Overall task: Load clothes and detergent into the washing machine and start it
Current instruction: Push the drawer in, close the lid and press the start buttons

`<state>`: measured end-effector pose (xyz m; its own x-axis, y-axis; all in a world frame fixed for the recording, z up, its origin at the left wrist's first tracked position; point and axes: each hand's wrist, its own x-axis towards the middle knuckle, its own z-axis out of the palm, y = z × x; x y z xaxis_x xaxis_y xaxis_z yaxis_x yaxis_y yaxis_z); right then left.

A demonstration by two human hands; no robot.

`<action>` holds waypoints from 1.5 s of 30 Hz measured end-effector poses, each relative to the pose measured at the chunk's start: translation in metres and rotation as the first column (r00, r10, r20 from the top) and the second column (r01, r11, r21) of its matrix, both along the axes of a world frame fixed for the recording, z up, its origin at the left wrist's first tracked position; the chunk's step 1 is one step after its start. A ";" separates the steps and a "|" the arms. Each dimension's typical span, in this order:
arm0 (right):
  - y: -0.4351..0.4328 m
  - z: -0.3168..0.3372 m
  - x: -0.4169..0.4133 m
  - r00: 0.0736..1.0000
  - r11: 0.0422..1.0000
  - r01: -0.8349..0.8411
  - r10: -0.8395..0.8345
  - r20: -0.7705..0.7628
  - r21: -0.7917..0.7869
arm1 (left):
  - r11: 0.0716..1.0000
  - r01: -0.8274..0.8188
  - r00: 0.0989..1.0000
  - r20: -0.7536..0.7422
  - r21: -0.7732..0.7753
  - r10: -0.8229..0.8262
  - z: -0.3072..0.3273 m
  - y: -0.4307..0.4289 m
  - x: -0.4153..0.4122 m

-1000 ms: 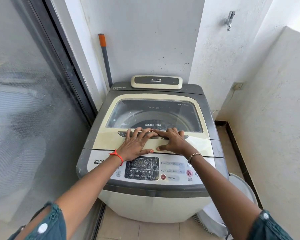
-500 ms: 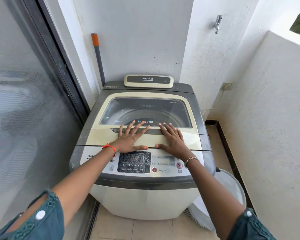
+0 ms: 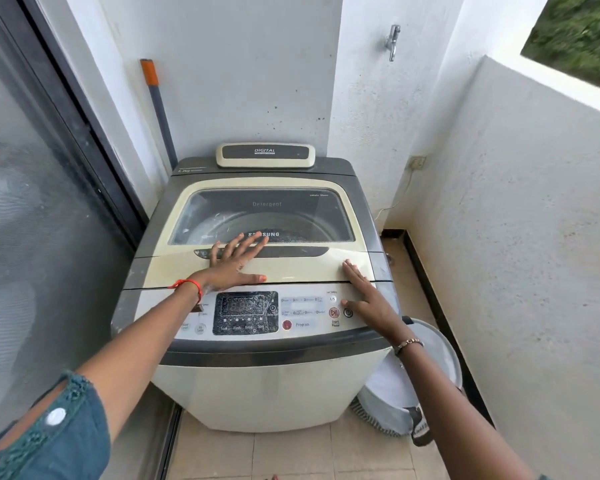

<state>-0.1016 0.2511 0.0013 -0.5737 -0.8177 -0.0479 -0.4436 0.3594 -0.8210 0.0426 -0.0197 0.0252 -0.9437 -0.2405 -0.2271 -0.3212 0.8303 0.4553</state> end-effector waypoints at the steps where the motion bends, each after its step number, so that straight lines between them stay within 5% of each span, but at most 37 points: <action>1: 0.002 0.000 0.000 1.000 1.000 0.003 -0.003 0.029 -0.008 | 1.000 -0.003 1.000 -0.005 -0.002 0.003 0.000 0.000 0.000; 45: 0.007 -0.002 -0.005 0.997 0.999 -0.042 0.043 0.066 -0.009 | 0.996 -0.081 0.996 -0.047 -0.030 0.079 -0.002 0.004 0.001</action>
<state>-0.1066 0.2581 -0.0004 -0.5344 -0.8416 -0.0785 -0.4026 0.3350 -0.8519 0.0435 -0.0154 0.0228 -0.9303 -0.3222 -0.1755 -0.3669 0.8169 0.4451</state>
